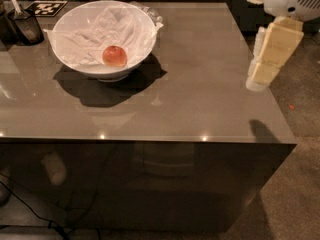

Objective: Pick apple from white bowl

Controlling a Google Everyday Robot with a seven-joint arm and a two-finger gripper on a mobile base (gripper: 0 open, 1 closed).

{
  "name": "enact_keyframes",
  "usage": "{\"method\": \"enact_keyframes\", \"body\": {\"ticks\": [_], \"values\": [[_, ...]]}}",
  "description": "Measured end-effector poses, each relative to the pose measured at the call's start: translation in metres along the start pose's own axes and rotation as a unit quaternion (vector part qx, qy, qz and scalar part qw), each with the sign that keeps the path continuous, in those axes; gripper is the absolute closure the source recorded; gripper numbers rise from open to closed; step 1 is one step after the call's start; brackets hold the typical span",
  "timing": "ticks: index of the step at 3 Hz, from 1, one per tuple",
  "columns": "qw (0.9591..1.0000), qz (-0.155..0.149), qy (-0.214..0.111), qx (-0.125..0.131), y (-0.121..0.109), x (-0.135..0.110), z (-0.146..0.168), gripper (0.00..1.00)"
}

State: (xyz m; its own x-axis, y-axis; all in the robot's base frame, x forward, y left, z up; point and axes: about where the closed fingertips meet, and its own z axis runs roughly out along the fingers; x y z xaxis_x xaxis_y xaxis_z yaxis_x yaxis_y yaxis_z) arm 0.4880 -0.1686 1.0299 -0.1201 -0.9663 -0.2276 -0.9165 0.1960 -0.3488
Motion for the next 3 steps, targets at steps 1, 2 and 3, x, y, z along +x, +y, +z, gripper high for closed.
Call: {"method": "enact_keyframes", "body": {"ticks": [1,2,3], "values": [[0.9997,-0.007,-0.021,0.007,-0.030,-0.035,-0.006,0.00],[0.9976,-0.056,-0.040,0.011,-0.052,-0.077,-0.008,0.00],[0.9968,-0.058,-0.050,0.022,-0.057,-0.085,-0.011,0.00]]}}
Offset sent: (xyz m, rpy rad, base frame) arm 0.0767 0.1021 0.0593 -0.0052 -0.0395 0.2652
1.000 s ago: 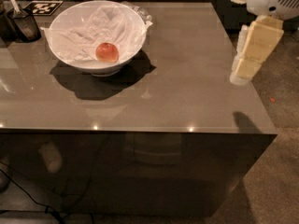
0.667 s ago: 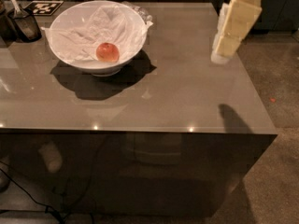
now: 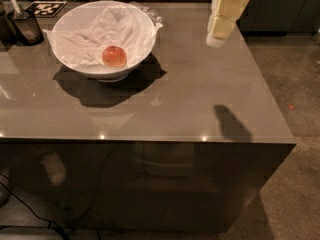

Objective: Pick apple from white bowl

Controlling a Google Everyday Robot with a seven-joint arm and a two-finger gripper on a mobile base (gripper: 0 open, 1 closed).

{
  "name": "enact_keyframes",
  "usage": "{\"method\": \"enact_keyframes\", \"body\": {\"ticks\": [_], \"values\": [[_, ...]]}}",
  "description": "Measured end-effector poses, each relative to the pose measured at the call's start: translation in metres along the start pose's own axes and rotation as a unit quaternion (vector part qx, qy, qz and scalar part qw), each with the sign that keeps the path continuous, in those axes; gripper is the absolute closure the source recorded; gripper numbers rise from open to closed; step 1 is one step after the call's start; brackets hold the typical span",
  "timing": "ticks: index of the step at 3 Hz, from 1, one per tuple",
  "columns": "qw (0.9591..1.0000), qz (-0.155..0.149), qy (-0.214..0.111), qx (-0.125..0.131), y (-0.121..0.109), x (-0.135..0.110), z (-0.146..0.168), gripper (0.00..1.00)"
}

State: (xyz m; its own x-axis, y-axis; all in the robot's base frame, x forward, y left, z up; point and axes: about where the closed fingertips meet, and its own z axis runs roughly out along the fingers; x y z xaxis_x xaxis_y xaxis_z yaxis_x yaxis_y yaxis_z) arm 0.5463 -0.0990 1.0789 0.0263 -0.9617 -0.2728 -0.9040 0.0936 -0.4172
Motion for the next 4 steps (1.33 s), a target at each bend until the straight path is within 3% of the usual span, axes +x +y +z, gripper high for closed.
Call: {"method": "enact_keyframes", "body": {"ticks": [1,2,3,4], "values": [[0.9996,-0.017,-0.022,0.001,-0.011,-0.015,0.010,0.00],[0.9989,-0.039,-0.018,-0.018,-0.062,-0.050,0.056,0.00],[0.9988,-0.038,-0.031,0.002,-0.075,-0.058,0.055,0.00],[0.9988,-0.038,-0.031,0.002,-0.075,-0.058,0.055,0.00]]}}
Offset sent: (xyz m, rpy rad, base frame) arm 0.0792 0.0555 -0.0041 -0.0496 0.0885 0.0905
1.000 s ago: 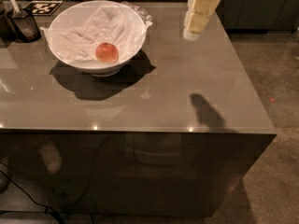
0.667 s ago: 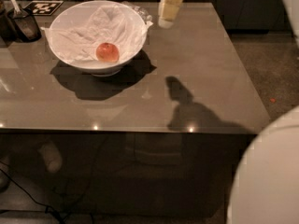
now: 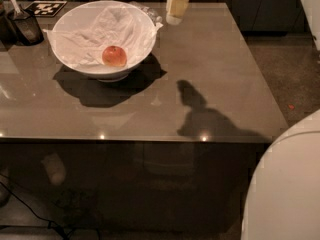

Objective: Pick apple from white bowl

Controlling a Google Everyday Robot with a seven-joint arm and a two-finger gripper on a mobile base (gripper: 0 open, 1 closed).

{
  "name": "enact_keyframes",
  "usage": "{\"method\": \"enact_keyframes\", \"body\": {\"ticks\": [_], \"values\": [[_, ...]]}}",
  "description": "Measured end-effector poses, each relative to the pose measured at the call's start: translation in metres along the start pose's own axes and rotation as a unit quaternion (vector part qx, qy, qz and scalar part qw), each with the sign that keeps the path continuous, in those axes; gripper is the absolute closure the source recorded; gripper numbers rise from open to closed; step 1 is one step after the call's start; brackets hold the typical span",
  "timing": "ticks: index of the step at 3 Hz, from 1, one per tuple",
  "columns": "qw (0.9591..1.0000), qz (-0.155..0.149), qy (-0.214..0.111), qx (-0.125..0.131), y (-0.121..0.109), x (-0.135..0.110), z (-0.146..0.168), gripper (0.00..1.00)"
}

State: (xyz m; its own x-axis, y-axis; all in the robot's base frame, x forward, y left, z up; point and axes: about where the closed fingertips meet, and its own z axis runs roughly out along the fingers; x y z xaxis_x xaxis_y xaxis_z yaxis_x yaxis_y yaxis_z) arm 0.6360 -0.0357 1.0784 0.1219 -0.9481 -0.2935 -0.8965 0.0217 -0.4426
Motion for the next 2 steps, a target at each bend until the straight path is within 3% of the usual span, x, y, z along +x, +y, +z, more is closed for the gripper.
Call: {"method": "enact_keyframes", "body": {"ticks": [1,2], "values": [[0.9999,-0.002,-0.015,-0.005,-0.017,-0.018,0.026,0.00],[0.9988,0.011,-0.039,-0.028,-0.042,-0.040,0.080,0.00]]}}
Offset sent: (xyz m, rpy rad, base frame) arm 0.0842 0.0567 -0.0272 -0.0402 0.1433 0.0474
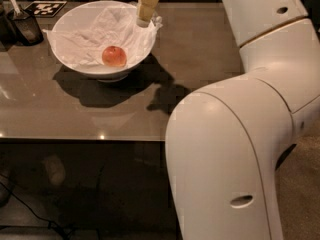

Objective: Pick apple from white bowl

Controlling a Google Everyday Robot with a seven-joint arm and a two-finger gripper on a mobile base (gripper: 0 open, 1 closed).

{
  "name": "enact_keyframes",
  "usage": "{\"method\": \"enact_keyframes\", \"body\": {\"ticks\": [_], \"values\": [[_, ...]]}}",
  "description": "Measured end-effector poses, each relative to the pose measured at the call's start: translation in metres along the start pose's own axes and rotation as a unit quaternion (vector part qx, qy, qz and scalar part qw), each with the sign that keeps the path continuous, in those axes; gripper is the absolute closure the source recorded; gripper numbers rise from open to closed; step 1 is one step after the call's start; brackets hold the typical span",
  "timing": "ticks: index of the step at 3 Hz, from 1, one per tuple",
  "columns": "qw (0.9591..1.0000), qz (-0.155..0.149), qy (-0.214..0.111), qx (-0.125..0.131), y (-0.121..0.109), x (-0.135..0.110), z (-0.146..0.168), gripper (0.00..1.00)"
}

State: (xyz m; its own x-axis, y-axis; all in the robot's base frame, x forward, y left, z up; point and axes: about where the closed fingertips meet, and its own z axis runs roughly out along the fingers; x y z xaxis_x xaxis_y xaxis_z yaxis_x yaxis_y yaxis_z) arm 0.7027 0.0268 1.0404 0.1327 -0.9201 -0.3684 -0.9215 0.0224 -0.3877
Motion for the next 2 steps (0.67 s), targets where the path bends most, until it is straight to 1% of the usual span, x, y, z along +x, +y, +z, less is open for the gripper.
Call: {"method": "enact_keyframes", "body": {"ticks": [1,2], "values": [[0.9998,-0.004,-0.007,0.016,-0.009,-0.006,0.003,0.00],[0.9998,-0.017,0.011,0.007,-0.011,-0.016,0.029,0.00]]}}
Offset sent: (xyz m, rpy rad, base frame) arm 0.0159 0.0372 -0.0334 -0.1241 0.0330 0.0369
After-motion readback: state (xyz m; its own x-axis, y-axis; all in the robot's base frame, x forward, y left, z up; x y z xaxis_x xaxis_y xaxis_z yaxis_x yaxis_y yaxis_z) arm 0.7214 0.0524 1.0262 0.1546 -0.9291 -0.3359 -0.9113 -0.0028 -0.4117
